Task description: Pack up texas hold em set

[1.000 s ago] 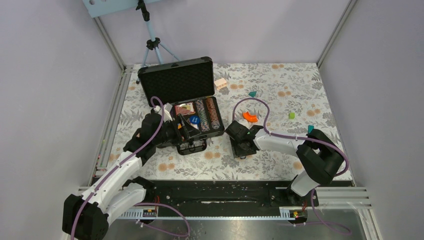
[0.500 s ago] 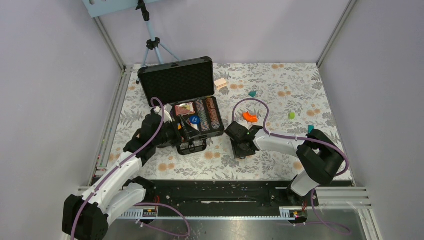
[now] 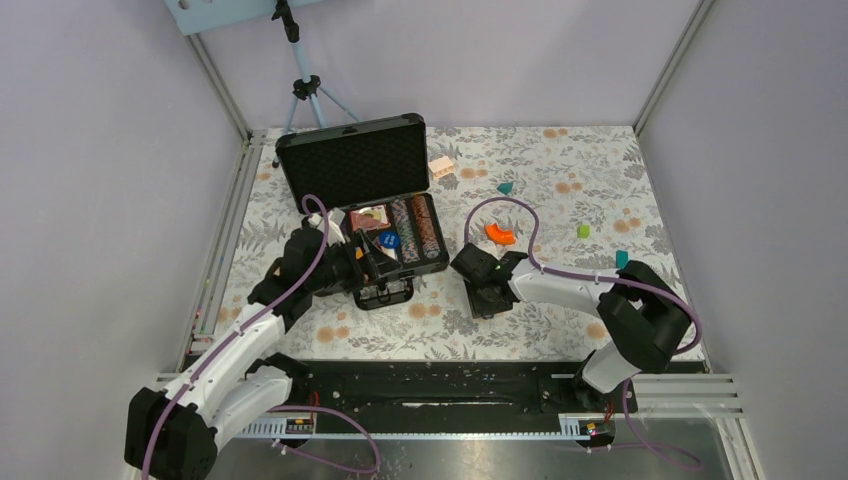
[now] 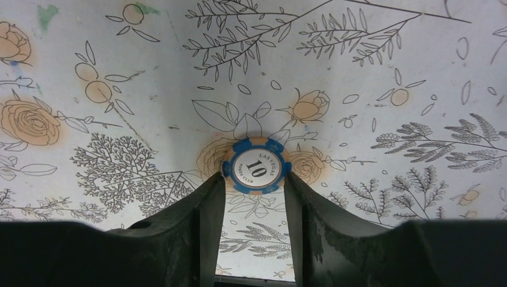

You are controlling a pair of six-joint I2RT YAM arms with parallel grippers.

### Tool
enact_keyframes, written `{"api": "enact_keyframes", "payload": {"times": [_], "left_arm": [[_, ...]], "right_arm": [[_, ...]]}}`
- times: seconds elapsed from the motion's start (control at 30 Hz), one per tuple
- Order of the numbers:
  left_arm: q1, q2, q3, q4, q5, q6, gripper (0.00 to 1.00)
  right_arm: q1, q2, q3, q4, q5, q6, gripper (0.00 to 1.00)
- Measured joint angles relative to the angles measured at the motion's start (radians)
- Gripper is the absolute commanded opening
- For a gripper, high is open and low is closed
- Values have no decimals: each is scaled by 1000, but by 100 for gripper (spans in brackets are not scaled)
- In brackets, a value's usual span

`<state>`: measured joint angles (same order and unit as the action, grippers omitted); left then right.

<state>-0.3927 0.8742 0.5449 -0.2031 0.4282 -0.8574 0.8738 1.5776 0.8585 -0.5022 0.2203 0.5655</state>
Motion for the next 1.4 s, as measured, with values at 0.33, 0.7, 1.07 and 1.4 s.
{"api": "enact_keyframes", "payload": {"times": [0.33, 0.7, 1.07, 1.4], "left_arm": [[0, 6, -16, 41, 10, -19, 82], [0, 6, -17, 41, 17, -27, 82], [0, 11, -17, 40, 22, -27, 82], [0, 11, -17, 40, 22, -26, 82]], "right_arm": [[2, -61, 5, -18, 7, -40, 49], [2, -61, -2, -3, 6, -42, 61], [3, -6, -22, 50, -1, -37, 52], [3, -6, -22, 53, 0, -32, 48]]}}
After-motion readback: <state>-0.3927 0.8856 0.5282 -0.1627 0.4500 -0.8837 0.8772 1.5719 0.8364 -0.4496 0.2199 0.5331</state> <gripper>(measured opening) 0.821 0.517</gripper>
